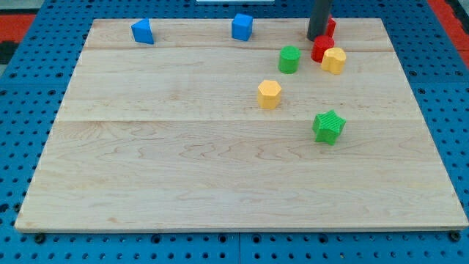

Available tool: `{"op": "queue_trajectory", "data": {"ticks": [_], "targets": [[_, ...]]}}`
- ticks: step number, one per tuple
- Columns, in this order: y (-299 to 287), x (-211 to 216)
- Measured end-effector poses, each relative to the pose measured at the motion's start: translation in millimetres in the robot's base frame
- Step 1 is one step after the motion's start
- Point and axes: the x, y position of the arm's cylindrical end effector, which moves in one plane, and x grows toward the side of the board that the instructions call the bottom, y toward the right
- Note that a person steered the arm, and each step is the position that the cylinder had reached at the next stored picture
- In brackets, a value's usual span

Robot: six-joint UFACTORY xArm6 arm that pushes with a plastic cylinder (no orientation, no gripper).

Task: Place the green circle above the yellow hexagon

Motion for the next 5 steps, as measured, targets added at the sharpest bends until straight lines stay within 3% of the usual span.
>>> {"op": "queue_trajectory", "data": {"ticks": [1, 3, 5], "targets": [[-5.5, 4.5], [-31.4, 52.3], [-32.1, 52.3]]}}
